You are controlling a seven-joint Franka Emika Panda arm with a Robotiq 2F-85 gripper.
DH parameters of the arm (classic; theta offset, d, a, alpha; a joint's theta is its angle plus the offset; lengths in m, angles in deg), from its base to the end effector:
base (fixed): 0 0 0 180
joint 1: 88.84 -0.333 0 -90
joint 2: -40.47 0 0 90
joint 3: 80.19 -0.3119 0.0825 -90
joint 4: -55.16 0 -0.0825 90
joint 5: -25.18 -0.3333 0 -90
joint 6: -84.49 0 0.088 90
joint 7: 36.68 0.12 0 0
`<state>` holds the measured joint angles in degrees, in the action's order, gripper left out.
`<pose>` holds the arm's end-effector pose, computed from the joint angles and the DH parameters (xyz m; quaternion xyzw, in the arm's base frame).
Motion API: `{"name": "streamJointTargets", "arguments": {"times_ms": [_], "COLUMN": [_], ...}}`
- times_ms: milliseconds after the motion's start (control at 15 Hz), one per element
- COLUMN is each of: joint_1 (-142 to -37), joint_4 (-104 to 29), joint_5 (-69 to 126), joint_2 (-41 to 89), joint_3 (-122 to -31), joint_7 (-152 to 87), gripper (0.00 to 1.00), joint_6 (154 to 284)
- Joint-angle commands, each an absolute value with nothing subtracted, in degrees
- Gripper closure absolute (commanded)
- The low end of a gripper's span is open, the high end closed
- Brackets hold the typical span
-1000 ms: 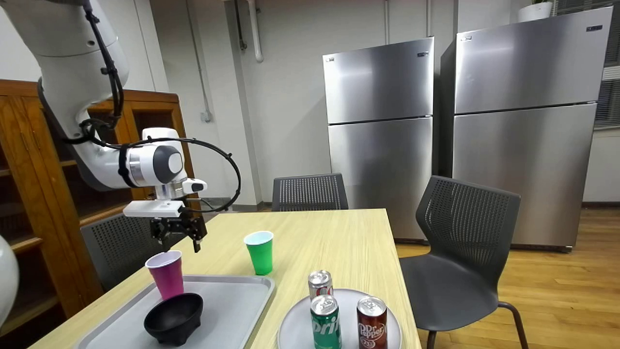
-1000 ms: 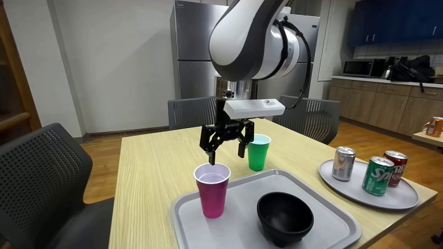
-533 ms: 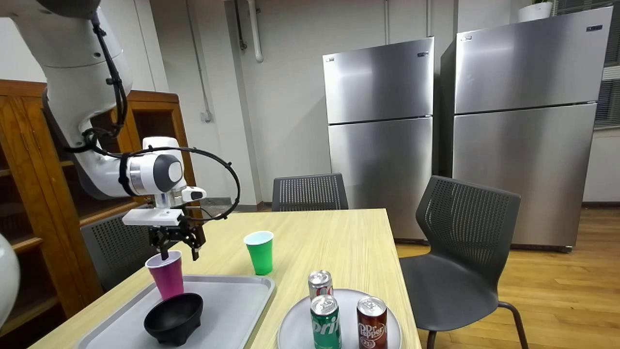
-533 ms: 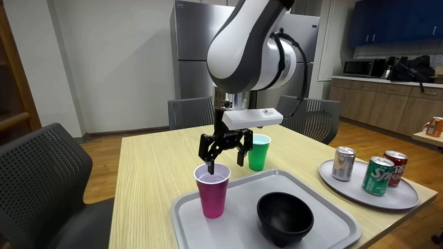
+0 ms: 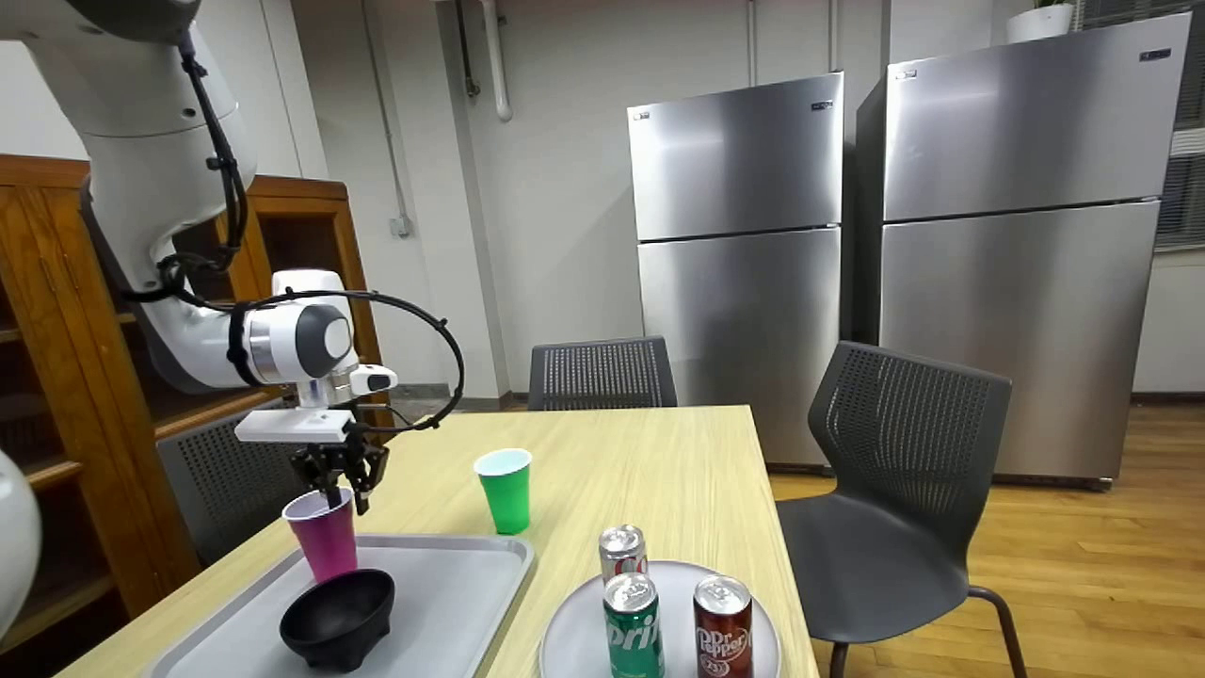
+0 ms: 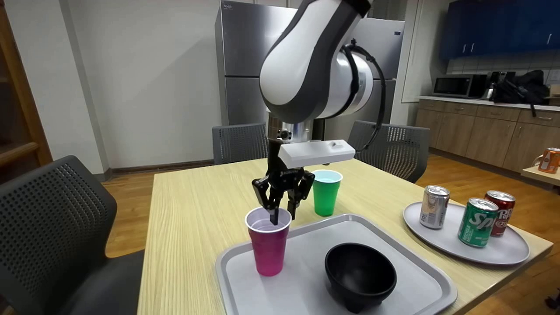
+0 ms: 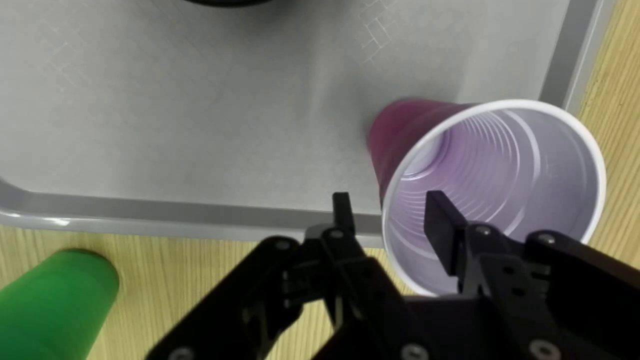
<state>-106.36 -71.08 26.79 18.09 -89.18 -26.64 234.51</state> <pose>0.4745 0.2370 0.2331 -0.9885 -0.1489 -0.0071 0.0260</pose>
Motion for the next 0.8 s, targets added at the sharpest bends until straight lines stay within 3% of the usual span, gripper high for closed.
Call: {"name": "streamJointTargets", "arguments": {"times_ms": [0, 133, 733], "joint_1": [-107.14, -107.22, -106.80], "joint_4": [-71.68, -72.06, -74.00], "joint_5": [28.30, 28.50, 27.81], "joint_2": [18.60, 18.85, 22.05], "joint_3": [-89.03, -89.27, -91.26], "joint_7": [-25.70, -26.18, -28.31], "gripper": [0.88, 1.00, 0.99], "joint_6": [235.63, 236.05, 241.18]}}
